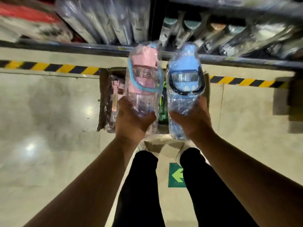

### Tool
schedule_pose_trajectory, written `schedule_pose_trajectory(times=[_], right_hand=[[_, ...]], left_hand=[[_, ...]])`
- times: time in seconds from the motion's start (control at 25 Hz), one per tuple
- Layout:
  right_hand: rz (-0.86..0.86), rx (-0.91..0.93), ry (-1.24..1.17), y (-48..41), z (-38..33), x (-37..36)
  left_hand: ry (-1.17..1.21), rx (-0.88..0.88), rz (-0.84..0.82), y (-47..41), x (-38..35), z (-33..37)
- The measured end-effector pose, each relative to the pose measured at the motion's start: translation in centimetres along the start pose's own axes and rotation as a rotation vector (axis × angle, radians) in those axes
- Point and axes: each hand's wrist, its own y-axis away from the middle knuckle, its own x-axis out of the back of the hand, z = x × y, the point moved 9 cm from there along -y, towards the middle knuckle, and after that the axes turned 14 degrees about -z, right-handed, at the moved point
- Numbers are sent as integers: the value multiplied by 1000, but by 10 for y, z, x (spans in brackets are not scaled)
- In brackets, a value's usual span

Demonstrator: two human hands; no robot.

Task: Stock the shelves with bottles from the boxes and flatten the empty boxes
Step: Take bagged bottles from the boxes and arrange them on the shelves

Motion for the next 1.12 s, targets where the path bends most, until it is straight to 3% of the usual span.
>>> schedule_pose_trajectory(times=[0.12,0.28,0.44,0.56,0.76,1.12], right_hand=[[52,177,-223,65,-96,48],[110,356,-291,148,-211,111],[238,526,-209,239,-303,174],[259,613,-227,293,-349,206],[346,730,-167,359,-398,252],[412,926,-142,360,-465,356]], left_hand=[[14,-160,-16,48,21,102],[56,-252,-99,117,56,232],[29,-388,-69,191,85,340],[-20,-512,-32,242,97,408],[29,-647,-151,286,99,490],[59,-735,-37,296,82,596]])
